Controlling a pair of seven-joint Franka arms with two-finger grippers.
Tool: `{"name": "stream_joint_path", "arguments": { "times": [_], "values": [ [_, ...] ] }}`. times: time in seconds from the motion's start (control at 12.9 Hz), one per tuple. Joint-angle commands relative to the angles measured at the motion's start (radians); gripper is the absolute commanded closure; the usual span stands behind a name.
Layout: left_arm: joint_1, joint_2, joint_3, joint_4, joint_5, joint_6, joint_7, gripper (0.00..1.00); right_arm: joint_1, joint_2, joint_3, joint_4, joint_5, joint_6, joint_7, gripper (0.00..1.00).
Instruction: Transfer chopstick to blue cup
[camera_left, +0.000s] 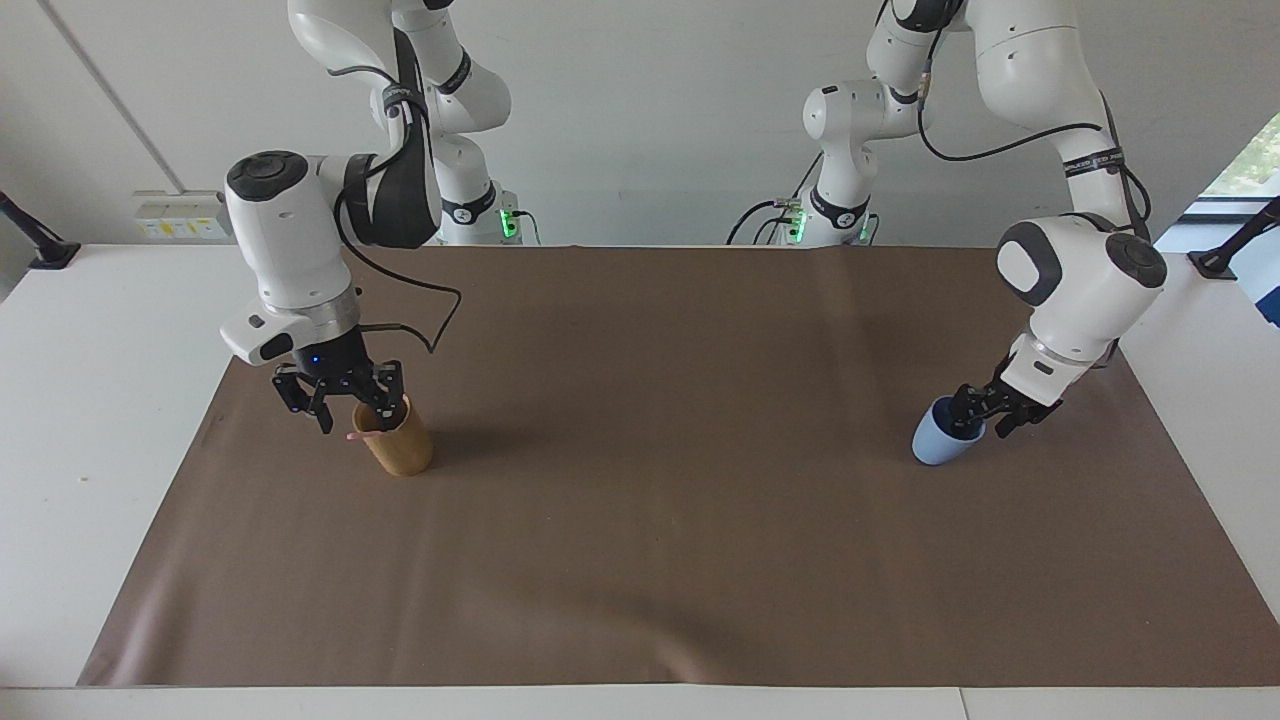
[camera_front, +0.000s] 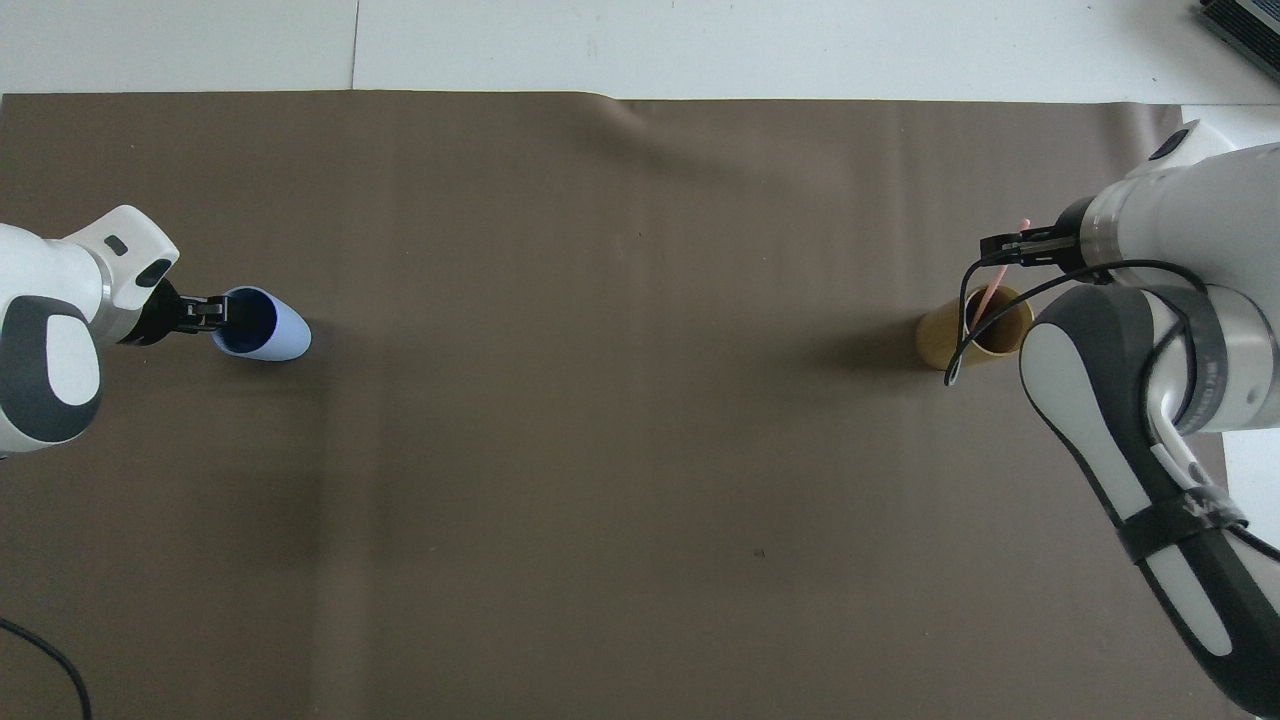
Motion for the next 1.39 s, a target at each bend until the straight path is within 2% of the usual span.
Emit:
{"name": "stream_joint_path", "arguments": {
  "times": [0.0, 0.08, 0.15, 0.31, 0.39, 0.46, 0.62, 0.93, 1.32],
  "values": [
    [0.002, -0.011, -0.001, -0.024, -0.019, 0.024, 0.015, 0.96, -0.011, 0.002, 0.008, -0.01, -0.003, 0.024, -0.024, 0.43],
    [0.002, -0.013, -0.001, -0.024, -0.019, 0.018, 0.015, 1.0, -0.011, 0.002, 0.008, -0.01, -0.003, 0.025, -0.024, 0.49],
    [0.001, -0.013, -0.001, -0.023, -0.019, 0.015, 0.016, 1.0, -0.011, 0.004, 0.008, -0.01, -0.003, 0.025, -0.024, 0.6],
    [-0.019, -0.019, -0.002, -0.015, -0.019, 0.002, 0.011, 1.0, -0.011, 0.004, 0.007, -0.01, -0.003, 0.025, -0.027, 0.67],
    [-0.025, -0.037, -0.004, -0.014, -0.019, -0.01, 0.004, 1.0, -0.01, 0.002, 0.008, -0.01, -0.003, 0.024, -0.038, 0.75],
    [-0.048, -0.057, -0.004, -0.014, -0.019, -0.03, -0.002, 1.0, -0.01, 0.004, 0.008, -0.009, -0.003, 0.022, -0.041, 0.77],
    [-0.122, -0.096, -0.002, -0.014, -0.016, -0.067, -0.074, 1.0, -0.011, 0.004, 0.007, -0.006, -0.003, 0.018, -0.051, 0.85],
    [-0.344, -0.094, -0.001, -0.014, -0.004, -0.05, -0.396, 1.0, -0.011, 0.002, 0.007, 0.005, -0.005, 0.015, -0.068, 1.0],
    [-0.553, -0.073, -0.002, -0.002, 0.059, 0.004, -0.714, 1.0, -0.008, -0.036, 0.008, 0.011, -0.003, -0.007, -0.068, 1.0]
  ]
}}
